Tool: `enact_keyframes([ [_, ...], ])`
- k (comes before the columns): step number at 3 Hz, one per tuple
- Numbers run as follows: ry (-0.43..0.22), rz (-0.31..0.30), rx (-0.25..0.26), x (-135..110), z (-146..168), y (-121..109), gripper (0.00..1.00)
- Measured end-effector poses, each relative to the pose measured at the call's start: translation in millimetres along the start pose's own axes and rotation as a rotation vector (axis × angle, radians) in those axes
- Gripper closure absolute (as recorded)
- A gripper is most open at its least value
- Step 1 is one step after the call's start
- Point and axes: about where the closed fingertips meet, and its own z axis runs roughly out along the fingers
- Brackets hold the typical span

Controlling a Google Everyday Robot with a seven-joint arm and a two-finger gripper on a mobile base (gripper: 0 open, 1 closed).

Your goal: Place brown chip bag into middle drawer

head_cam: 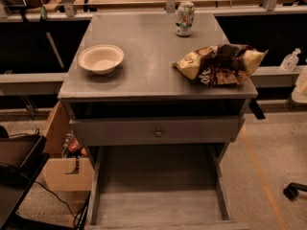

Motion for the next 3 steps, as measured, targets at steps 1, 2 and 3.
enact_keyframes([
  [1,0.0,0.0,0.0,0,0,0,0.0],
  [2,-0.079,0.001,0.025,-9,14,-14,0.0],
  [3,-0.26,0.008,0.038,-32,68,-47,0.0],
])
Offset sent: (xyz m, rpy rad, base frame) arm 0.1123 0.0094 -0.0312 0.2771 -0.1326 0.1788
